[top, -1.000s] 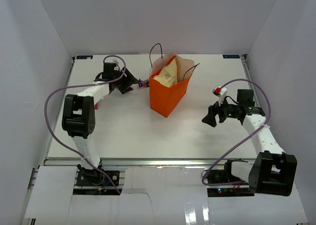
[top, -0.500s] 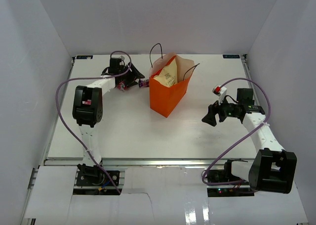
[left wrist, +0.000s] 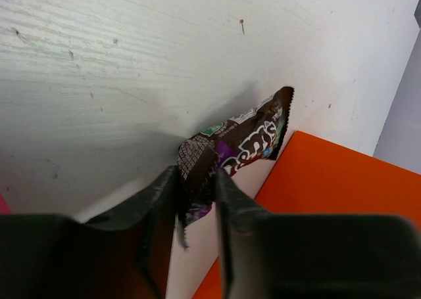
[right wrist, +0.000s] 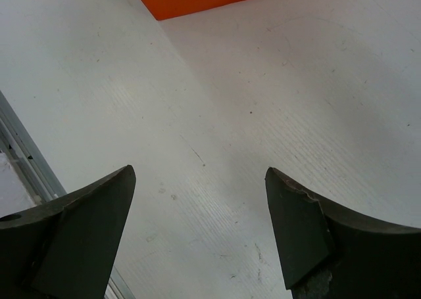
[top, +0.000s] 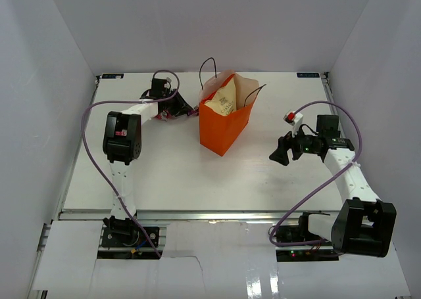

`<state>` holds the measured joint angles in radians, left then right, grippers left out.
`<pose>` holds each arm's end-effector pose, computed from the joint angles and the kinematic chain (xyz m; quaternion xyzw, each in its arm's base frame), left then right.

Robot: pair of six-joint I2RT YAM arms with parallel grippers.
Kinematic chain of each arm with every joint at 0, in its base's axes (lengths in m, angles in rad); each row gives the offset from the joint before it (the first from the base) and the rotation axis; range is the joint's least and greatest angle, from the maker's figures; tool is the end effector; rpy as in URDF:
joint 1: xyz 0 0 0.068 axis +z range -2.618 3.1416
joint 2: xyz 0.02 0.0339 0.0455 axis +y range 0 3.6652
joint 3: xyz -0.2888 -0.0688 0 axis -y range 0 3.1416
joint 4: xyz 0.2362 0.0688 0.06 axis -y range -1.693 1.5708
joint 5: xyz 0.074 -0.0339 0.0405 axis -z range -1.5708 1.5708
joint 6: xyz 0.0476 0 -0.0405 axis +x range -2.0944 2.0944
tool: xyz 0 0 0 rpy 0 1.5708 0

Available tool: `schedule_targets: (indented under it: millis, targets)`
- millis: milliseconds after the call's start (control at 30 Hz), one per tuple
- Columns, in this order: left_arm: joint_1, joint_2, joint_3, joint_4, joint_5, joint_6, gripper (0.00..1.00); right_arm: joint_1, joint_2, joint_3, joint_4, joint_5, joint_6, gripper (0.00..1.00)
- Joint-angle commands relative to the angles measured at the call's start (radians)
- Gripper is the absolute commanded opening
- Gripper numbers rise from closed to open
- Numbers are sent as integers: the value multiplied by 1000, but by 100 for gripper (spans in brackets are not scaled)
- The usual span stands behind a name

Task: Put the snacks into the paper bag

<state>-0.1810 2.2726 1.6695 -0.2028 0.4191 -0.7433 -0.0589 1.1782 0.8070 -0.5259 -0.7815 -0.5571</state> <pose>0.5044 -0.1120 0.1647 -0.1772 0.8934 -0.3355 0.2407 0.2202 0.0206 0.2663 -0.3371 0.8147 0.2499 0.4002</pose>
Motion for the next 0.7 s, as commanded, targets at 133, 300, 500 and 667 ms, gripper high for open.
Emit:
schedule_targets:
  millis: [133,300,500,667]
  targets:
    - [-5,-74,-2,-21,0,33,20,-4,-15,173,-193,-255,-167,83]
    - [6,-197,-76,-37,-55,94,11,1,-32,288,-500,-406,-539,83]
    - [35,-455,-240,-38,-80,114,6,56,-52,322,-569,-337,-670,83]
    - [44,-704,-373,-102,-186,154,3,343,-80,385,-477,-171,-609,83]
